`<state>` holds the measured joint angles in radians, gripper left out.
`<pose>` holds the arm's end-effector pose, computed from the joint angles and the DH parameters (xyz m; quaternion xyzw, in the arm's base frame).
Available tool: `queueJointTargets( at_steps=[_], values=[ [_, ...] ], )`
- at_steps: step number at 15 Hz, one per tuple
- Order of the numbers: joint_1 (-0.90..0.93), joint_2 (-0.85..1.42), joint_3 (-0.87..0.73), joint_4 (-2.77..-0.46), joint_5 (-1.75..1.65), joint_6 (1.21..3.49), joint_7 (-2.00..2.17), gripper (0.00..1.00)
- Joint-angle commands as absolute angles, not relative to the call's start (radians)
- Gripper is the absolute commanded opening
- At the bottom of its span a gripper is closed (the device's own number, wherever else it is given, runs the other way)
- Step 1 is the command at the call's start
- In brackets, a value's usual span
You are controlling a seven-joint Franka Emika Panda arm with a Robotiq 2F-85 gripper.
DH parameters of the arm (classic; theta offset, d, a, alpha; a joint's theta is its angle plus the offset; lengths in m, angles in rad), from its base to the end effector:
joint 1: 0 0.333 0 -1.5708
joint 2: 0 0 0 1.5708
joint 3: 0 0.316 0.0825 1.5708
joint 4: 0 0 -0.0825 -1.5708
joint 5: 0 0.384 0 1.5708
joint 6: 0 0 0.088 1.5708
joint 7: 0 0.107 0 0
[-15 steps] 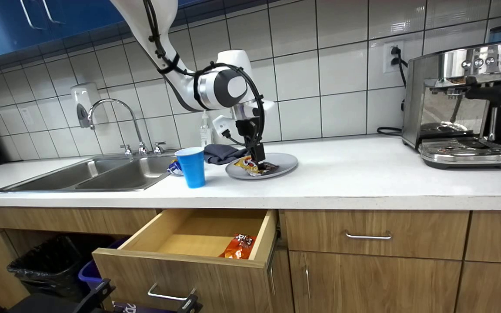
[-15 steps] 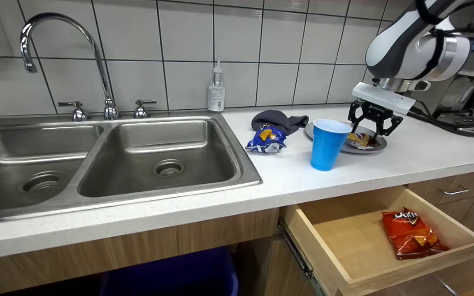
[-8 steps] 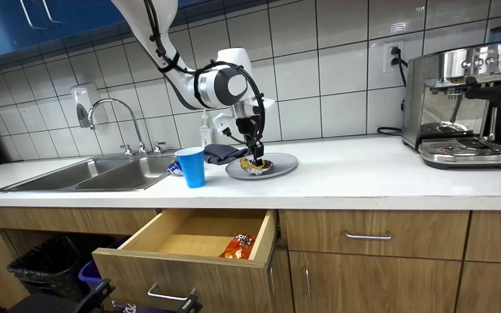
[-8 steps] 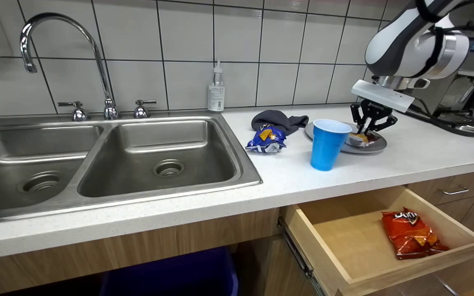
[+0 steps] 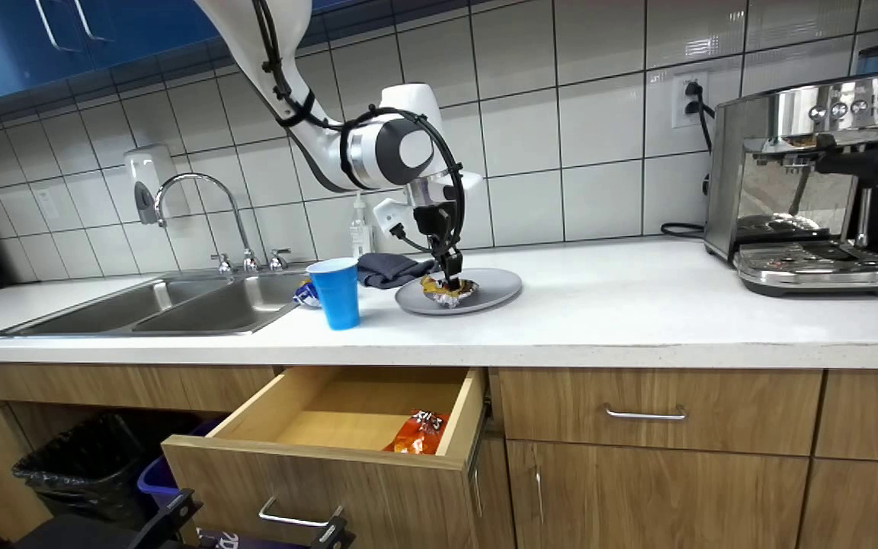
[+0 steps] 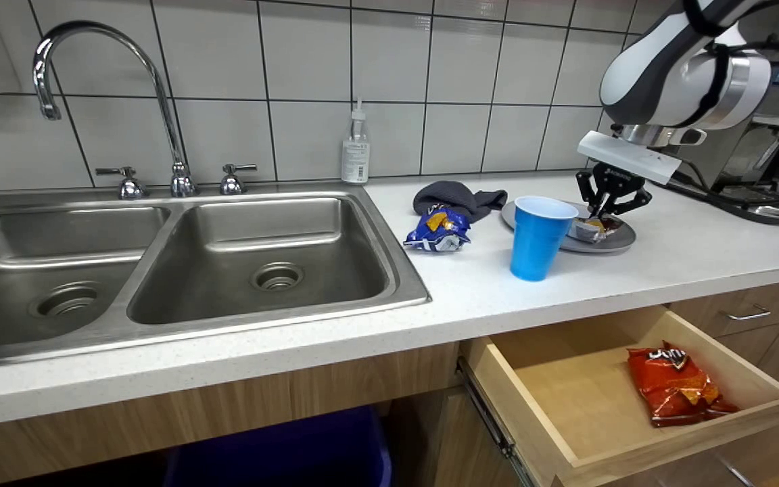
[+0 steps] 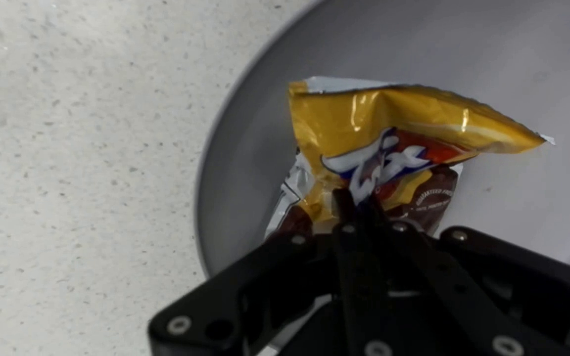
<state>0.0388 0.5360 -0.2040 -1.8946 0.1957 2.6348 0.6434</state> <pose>0.6457 -0.1033 0.2451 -0.8883 0.4458 -0.1052 0.0323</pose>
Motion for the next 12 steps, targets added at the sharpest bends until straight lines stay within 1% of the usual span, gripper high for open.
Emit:
queueJointTargets(
  at_steps=[1,12],
  values=[
    [0.021,0.507,-0.189,-1.899,0.189,2.619,0.627,0.01],
    [0.025,0.398,-0.207,-2.013,0.114,2.663,0.504,0.01]
  ],
)
